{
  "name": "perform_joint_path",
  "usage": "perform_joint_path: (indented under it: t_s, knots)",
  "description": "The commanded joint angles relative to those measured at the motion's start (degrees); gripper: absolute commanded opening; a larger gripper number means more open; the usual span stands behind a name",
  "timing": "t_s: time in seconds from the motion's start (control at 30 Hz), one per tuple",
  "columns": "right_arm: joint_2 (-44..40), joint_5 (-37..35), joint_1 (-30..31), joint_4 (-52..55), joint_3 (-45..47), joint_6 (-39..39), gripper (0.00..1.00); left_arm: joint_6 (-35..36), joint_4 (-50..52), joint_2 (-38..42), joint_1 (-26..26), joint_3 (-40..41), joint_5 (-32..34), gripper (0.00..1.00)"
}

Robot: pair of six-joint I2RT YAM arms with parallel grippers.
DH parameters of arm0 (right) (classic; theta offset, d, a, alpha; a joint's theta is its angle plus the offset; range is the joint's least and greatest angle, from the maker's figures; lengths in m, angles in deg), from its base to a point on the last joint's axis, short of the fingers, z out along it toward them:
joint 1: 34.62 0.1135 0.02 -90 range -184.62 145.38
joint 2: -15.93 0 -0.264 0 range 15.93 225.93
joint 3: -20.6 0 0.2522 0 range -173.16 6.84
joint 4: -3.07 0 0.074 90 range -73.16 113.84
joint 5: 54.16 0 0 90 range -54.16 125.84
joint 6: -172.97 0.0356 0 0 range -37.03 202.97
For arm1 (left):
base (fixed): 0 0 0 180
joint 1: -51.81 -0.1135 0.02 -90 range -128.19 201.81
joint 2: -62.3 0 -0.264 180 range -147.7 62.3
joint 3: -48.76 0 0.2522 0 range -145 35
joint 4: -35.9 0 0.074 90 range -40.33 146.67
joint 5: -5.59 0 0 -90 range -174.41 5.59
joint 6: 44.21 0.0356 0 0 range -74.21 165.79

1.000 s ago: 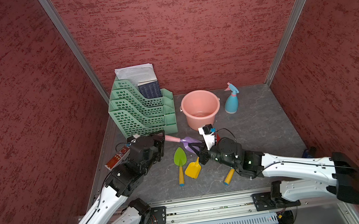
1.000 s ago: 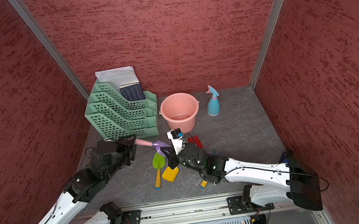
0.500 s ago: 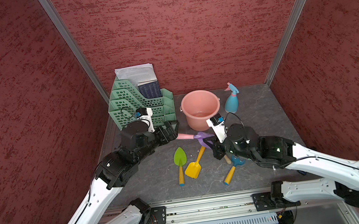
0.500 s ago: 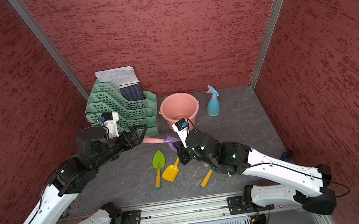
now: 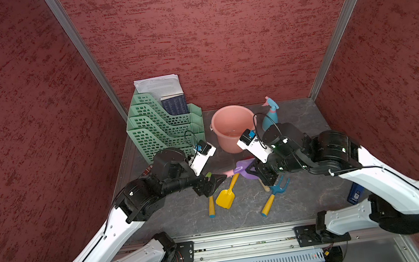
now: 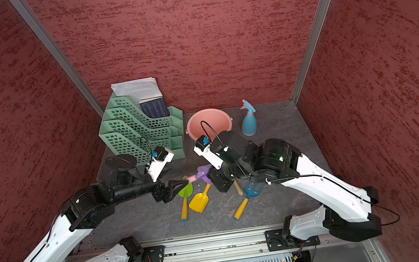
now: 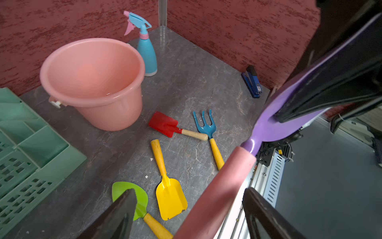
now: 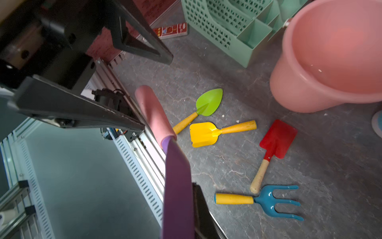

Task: Organize the gardening tools
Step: Pick up the gardening tool from the center of the board.

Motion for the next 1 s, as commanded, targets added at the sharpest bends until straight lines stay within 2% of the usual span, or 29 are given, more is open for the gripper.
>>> perform_joint_path:
  t_s: [0.0,0.13,0.3,0.57,0.87,0.97]
  knots:
    - [1.3,7.2,-0.9,5.4,-2.1,-4.2,0.0,4.9,-0.1,-0.3,1.5,-1.5,-6.4,0.77]
    - [2.2,8.5,-1.8,5.4,-2.9,-5.4,0.0,6.0,0.7,-1.9,2.7,-2.5,-9.2,0.63]
    - [2.2,10.7,-3.1,3.7,-3.2,-5.9,0.0,6.2,0.9,-3.7,3.9,-3.1,-12.6,0.61]
    - [2.2,13.3,-4.7,2.3,-3.7,-6.6,0.0,6.0,-0.5,-4.6,4.3,-1.6,-12.1,0.6]
    - [3.2,14.4,-5.4,3.0,-5.5,-8.1,0.0,6.2,-1.3,-6.8,4.3,-1.7,-12.6,0.46]
    - [3.6,14.3,-5.7,3.6,-5.7,-8.5,0.0,6.5,-1.3,-7.5,4.3,-1.7,-12.8,0.37]
